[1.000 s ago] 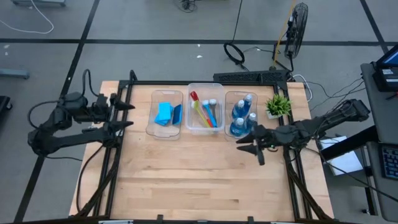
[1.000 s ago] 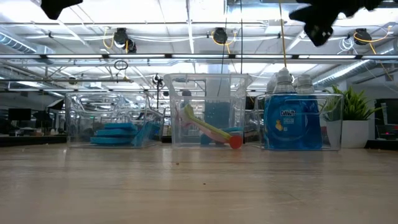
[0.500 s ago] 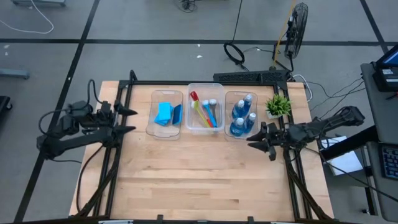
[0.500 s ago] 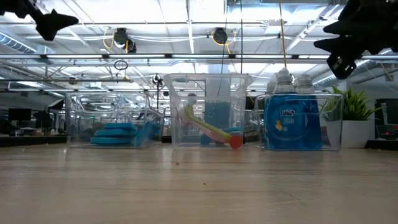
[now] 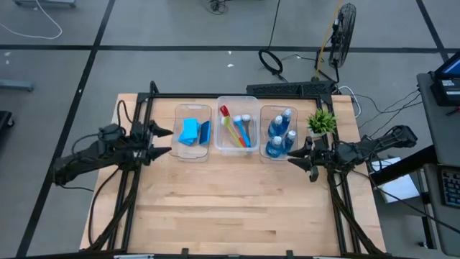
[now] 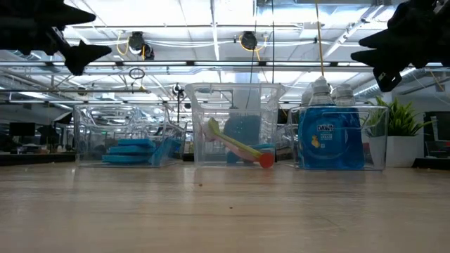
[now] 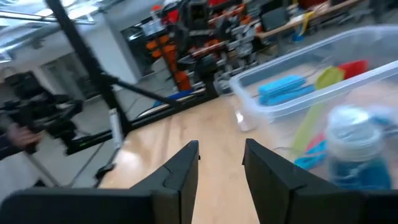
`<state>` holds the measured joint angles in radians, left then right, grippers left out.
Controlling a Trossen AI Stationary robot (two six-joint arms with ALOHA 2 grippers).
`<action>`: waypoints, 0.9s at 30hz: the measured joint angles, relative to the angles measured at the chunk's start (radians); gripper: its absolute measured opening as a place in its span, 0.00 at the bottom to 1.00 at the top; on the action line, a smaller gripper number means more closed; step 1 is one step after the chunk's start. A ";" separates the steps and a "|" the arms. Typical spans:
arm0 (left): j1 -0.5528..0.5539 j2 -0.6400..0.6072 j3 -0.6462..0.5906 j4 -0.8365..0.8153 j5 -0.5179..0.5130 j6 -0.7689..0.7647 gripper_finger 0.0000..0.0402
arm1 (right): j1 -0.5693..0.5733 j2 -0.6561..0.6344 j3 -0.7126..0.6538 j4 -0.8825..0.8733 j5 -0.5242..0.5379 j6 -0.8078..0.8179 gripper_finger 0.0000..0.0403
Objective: Pick & Place Kitchen Sink Supplies
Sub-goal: Return to Home Position
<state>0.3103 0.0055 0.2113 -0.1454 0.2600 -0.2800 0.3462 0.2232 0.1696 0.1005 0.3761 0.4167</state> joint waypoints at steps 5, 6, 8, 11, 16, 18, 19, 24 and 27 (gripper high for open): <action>-0.003 0.000 -0.116 0.119 -0.009 -0.047 0.91 | 0.000 0.000 0.000 -0.003 0.053 -0.025 0.29; -0.007 0.000 -0.132 0.130 -0.017 -0.056 0.91 | 0.000 0.000 0.000 -0.006 0.066 -0.028 0.29; -0.018 0.000 -0.158 0.155 -0.027 -0.068 0.92 | 0.000 0.000 0.000 -0.008 0.074 -0.043 0.29; -0.035 0.000 -0.180 0.150 -0.047 -0.073 0.93 | 0.000 0.000 0.000 -0.007 0.073 -0.058 0.29; -0.058 0.000 -0.182 0.150 -0.053 -0.031 0.93 | 0.000 0.000 0.000 -0.022 0.063 -0.069 0.29; -0.063 0.001 -0.182 0.150 -0.053 -0.023 0.92 | 0.000 0.000 0.000 -0.033 0.030 -0.063 0.29; -0.065 0.001 -0.182 0.150 -0.052 -0.022 0.92 | 0.000 0.000 -0.002 -0.031 0.004 -0.063 0.29; -0.072 0.001 -0.182 0.150 -0.051 0.000 0.90 | 0.000 0.000 -0.054 0.021 -0.064 -0.038 0.29; -0.072 0.001 -0.182 0.150 -0.051 0.013 0.90 | 0.000 0.001 -0.103 0.071 -0.066 -0.011 0.29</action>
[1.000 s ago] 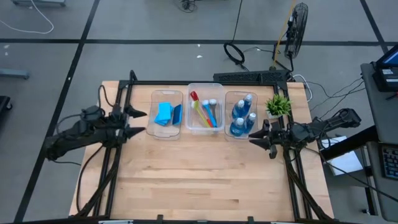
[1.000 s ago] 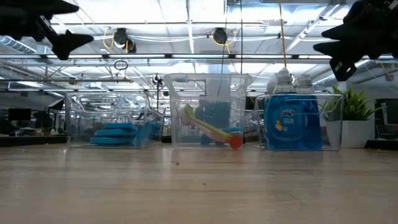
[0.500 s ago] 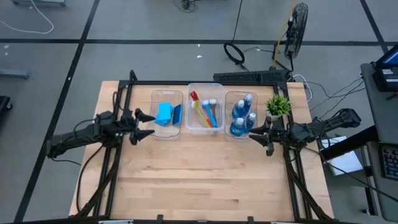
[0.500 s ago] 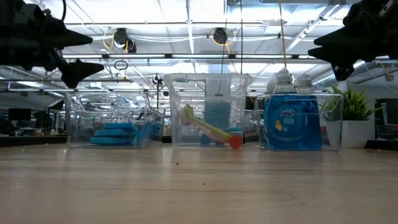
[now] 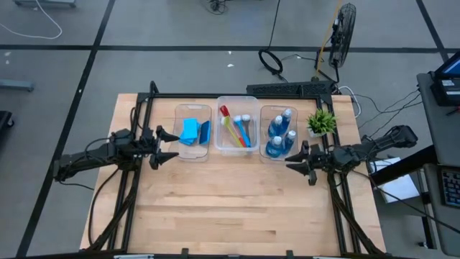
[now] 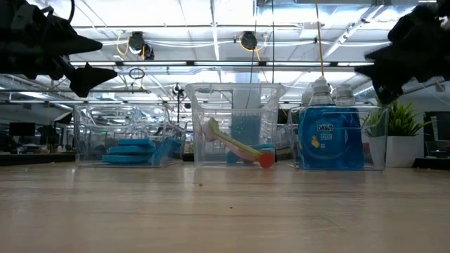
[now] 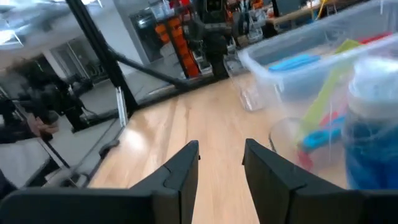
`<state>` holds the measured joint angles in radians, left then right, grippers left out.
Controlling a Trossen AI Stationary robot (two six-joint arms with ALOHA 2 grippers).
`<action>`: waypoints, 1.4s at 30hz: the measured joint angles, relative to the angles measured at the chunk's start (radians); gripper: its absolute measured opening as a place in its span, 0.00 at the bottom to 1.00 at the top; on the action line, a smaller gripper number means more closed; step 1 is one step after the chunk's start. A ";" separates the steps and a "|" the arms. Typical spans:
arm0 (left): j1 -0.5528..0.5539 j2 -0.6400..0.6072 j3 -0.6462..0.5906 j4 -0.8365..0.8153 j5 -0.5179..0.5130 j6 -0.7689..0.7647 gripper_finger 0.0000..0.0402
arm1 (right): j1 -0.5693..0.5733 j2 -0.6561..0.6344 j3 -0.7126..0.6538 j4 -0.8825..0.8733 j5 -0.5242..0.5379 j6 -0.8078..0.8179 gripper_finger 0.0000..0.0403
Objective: Pick & Place Kitchen Sink Supplies
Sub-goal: Return to Home Position
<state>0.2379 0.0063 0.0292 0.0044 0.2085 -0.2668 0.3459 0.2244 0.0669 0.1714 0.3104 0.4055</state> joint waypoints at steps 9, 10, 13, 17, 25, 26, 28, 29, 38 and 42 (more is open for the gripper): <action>0.000 0.000 0.000 0.000 0.000 -0.001 0.93 | 0.001 -0.001 -0.048 0.102 -0.002 -0.032 0.29; 0.000 0.000 0.000 0.000 0.000 -0.001 0.93 | 0.001 -0.001 -0.048 0.105 -0.002 -0.034 0.29; 0.000 0.000 0.000 0.000 0.000 -0.019 0.92 | 0.001 -0.001 -0.048 0.102 -0.004 -0.052 0.29; 0.000 0.000 0.000 0.000 0.000 -0.072 0.90 | 0.001 -0.001 -0.049 0.125 -0.052 -0.127 0.29; 0.001 0.000 0.000 0.000 0.000 -0.111 0.91 | 0.001 -0.001 -0.050 0.138 -0.231 -0.163 0.29; 0.001 0.000 0.000 0.000 0.000 -0.111 0.92 | 0.001 -0.001 -0.050 0.137 -0.234 -0.163 0.29; 0.001 0.000 0.000 0.000 0.000 -0.112 0.92 | 0.001 -0.001 -0.050 0.138 -0.234 -0.164 0.29; 0.001 0.000 0.000 0.000 0.000 -0.112 0.93 | 0.001 -0.001 -0.050 0.138 -0.234 -0.163 0.29; 0.001 0.000 0.000 0.000 0.000 -0.112 0.91 | 0.001 -0.001 -0.051 0.138 -0.234 -0.157 0.29; 0.001 0.000 0.000 0.000 0.000 -0.112 0.92 | 0.001 -0.001 -0.051 0.138 -0.234 -0.157 0.29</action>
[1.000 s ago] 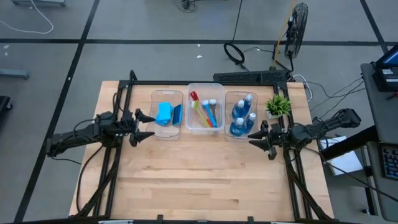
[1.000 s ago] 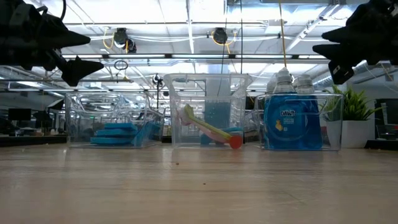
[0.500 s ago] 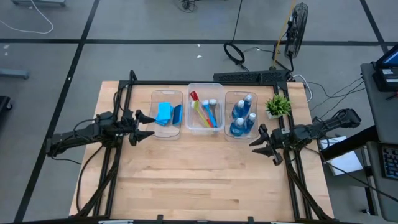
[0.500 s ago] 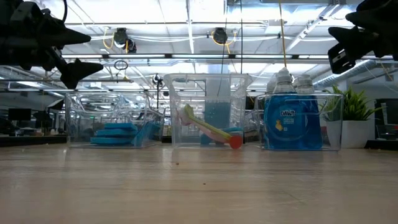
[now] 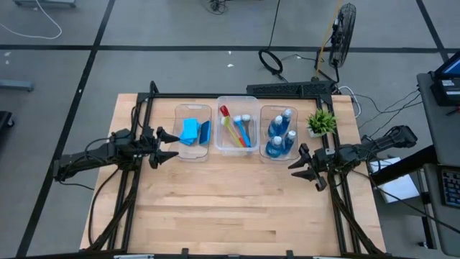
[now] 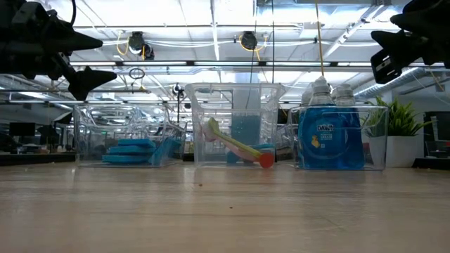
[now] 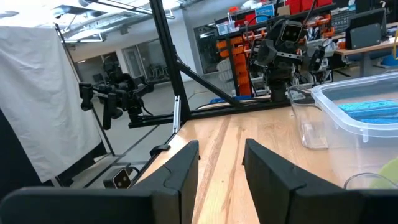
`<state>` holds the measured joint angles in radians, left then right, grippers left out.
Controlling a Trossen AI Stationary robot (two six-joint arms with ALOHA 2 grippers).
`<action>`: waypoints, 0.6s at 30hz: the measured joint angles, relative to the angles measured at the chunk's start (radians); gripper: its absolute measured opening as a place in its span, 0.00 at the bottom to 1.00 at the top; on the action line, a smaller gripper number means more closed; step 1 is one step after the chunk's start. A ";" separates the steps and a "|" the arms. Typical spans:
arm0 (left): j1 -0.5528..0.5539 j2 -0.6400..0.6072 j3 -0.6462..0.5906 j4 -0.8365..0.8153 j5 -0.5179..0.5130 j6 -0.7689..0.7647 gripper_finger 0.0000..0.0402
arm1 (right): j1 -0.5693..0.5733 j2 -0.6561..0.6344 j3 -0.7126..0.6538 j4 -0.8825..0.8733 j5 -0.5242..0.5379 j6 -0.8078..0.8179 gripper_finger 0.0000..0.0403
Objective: Pick & Place Kitchen Sink Supplies
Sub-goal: Return to Home Position
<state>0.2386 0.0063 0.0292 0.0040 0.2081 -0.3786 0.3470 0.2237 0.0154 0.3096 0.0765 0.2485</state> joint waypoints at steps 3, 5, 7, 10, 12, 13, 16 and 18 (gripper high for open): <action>0.000 0.000 0.000 0.000 0.000 0.000 0.93 | 0.000 0.000 0.000 0.000 0.000 0.000 0.29; 0.000 0.000 0.000 0.000 0.000 0.000 0.94 | 0.000 0.000 0.000 0.000 0.000 0.000 0.29; 0.000 0.000 0.000 0.000 0.000 0.000 0.95 | 0.000 0.000 0.000 0.000 0.000 0.000 0.29; 0.000 0.000 0.000 0.000 0.000 0.000 0.95 | 0.000 0.000 0.000 0.000 0.000 0.000 0.29; 0.000 0.000 0.000 0.000 0.000 0.000 0.94 | 0.000 0.000 0.000 0.000 0.000 0.000 0.29; 0.000 0.000 0.000 0.000 0.000 0.000 0.94 | 0.000 0.000 0.000 0.000 0.000 0.000 0.29; 0.000 0.000 0.000 0.000 0.000 0.000 0.94 | 0.000 0.000 0.000 0.000 0.000 0.000 0.29; 0.000 0.000 0.000 0.000 0.000 0.000 0.95 | 0.000 0.000 0.000 0.000 0.000 0.000 0.29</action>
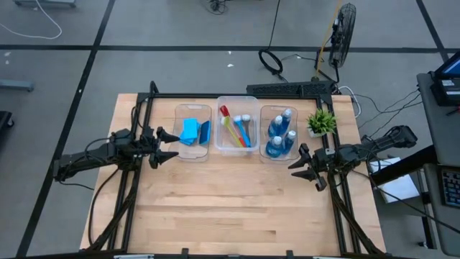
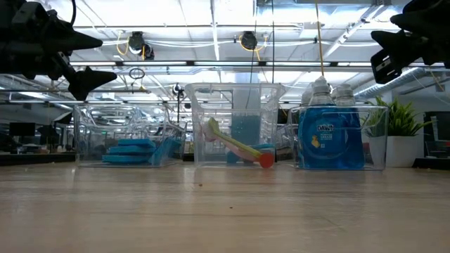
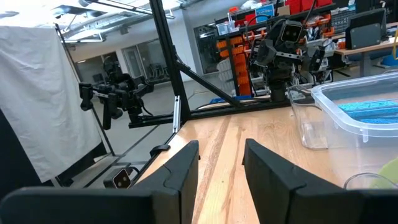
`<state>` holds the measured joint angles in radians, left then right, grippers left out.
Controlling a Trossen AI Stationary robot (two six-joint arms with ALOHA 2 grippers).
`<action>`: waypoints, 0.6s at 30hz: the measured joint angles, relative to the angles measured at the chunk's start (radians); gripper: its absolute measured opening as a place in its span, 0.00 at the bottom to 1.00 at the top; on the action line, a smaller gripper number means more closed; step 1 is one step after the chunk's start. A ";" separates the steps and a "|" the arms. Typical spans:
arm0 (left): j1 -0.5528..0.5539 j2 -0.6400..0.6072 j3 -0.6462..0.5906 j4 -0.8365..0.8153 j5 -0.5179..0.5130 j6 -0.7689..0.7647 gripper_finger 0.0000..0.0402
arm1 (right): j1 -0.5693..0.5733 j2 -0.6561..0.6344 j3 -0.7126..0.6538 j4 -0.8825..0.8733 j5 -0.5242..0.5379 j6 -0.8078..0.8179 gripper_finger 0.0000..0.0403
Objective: Pick & Place Kitchen Sink Supplies
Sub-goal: Return to Home Position
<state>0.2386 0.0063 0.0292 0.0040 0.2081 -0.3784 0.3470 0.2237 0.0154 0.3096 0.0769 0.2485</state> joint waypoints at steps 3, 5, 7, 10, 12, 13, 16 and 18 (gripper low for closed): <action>0.000 0.000 0.000 0.000 0.000 0.000 0.96 | 0.000 0.000 0.000 0.000 0.000 0.000 0.29; 0.000 0.000 0.000 0.000 0.000 0.000 0.96 | 0.000 0.000 0.000 0.000 0.000 0.000 0.29; 0.000 0.000 0.000 0.000 0.000 0.000 0.95 | 0.000 0.000 0.000 0.000 0.000 0.000 0.29; 0.000 0.000 0.000 0.000 0.000 0.000 0.94 | 0.000 0.000 0.000 0.000 0.000 0.000 0.29; 0.000 0.000 0.000 0.000 0.000 0.000 0.93 | 0.000 0.000 0.000 0.000 0.000 0.000 0.29; 0.000 0.000 0.000 0.000 0.000 0.000 0.93 | 0.000 0.000 0.000 0.000 0.000 0.000 0.29; 0.000 0.000 0.000 0.000 0.000 0.000 0.93 | 0.000 0.000 0.000 0.000 0.000 0.000 0.29; 0.000 0.000 0.000 0.000 0.000 0.000 0.94 | 0.000 0.000 0.000 0.000 0.000 0.000 0.29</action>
<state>0.2386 0.0063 0.0292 0.0040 0.2081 -0.3786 0.3470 0.2237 0.0154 0.3096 0.0769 0.2487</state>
